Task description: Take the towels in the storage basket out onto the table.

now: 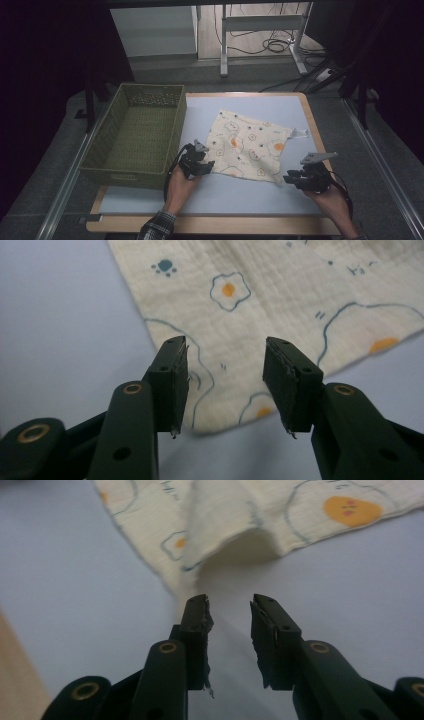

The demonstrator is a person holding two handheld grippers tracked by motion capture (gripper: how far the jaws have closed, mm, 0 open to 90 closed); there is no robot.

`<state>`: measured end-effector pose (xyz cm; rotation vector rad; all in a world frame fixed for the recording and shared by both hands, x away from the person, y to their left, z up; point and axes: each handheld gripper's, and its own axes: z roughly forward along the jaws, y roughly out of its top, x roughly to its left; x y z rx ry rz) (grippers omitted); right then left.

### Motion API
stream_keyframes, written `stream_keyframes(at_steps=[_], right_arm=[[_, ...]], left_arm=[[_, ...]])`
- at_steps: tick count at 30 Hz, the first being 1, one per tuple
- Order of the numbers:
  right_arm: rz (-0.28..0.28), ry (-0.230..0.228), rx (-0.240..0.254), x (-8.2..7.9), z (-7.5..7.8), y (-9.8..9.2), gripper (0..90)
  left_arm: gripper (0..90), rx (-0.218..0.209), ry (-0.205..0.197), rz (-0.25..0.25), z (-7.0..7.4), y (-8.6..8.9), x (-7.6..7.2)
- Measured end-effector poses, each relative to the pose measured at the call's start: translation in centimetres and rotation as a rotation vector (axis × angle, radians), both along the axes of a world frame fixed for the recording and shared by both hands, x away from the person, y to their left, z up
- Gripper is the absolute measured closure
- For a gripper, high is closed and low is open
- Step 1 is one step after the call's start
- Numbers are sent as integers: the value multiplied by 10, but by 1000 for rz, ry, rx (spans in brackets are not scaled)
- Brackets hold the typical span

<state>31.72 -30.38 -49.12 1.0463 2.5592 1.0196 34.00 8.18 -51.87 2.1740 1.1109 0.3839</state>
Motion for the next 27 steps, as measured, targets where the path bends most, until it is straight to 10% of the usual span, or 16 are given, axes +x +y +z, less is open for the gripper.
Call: stream_keyframes(at_steps=[7, 10, 13, 27], right_arm=[[45, 12, 26, -8, -6, 16, 651], [32, -2, -21, -4, -13, 23, 853], [31, 9, -10, -6, -15, 24, 871], [25, 44, 31, -50, -6, -9, 864]], left_arm=[[543, 4, 6, 41, -12, -2, 2], [717, -26, 18, 26, -13, -3, -1], [894, -25, 24, 8, -12, -4, -5], [899, -41, 50, -93, 0, -2, -63]])
